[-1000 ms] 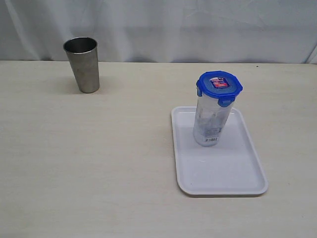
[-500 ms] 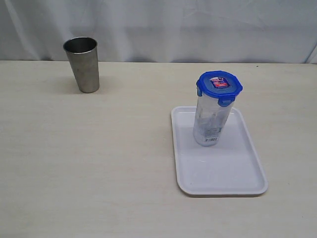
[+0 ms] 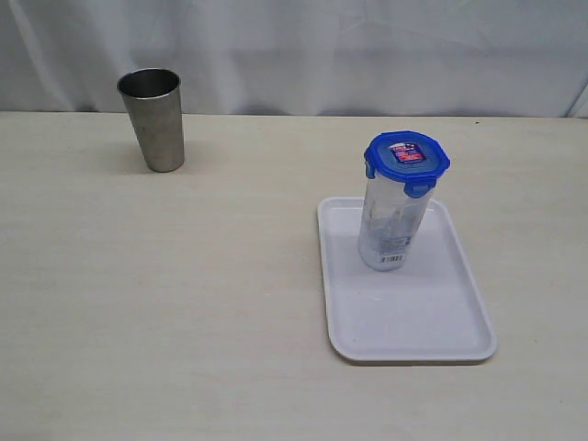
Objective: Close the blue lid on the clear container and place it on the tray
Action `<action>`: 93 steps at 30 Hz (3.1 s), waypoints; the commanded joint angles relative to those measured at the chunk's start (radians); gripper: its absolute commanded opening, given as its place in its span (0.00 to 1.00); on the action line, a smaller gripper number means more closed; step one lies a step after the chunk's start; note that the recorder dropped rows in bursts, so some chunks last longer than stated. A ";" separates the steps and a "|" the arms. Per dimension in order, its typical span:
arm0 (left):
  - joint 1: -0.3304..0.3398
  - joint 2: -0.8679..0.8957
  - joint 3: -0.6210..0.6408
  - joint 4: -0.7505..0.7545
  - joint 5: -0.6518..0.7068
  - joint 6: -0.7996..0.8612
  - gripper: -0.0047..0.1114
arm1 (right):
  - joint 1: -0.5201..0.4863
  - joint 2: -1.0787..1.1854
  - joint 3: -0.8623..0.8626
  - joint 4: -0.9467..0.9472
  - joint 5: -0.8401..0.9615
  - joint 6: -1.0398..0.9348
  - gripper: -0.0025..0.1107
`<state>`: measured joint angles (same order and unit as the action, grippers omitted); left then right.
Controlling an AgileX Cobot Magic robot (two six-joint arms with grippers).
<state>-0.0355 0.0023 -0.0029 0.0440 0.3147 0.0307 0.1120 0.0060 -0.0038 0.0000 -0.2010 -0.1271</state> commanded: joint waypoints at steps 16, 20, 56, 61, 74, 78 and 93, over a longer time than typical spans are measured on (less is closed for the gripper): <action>0.000 -0.002 0.003 -0.001 -0.006 -0.006 0.04 | -0.156 -0.006 0.004 -0.069 0.315 0.099 0.06; 0.000 -0.002 0.003 -0.001 -0.006 -0.006 0.04 | -0.156 -0.006 0.004 -0.069 0.381 0.099 0.06; 0.000 -0.002 0.003 -0.001 -0.006 -0.006 0.04 | -0.087 -0.006 0.004 -0.082 0.544 0.203 0.06; 0.000 -0.002 0.003 -0.001 -0.006 -0.006 0.04 | -0.086 -0.006 0.004 -0.082 0.544 0.203 0.06; 0.000 -0.002 0.003 -0.001 -0.006 -0.006 0.04 | -0.086 -0.006 0.004 -0.082 0.544 0.203 0.06; 0.000 -0.002 0.003 -0.001 -0.006 -0.006 0.04 | -0.086 -0.006 0.004 -0.082 0.544 0.203 0.06; 0.000 -0.002 0.003 -0.001 -0.006 -0.006 0.04 | -0.086 -0.006 0.004 -0.082 0.544 0.203 0.06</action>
<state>-0.0355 0.0023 -0.0029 0.0440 0.3147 0.0307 0.0248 0.0055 -0.0032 -0.0808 0.3382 0.0712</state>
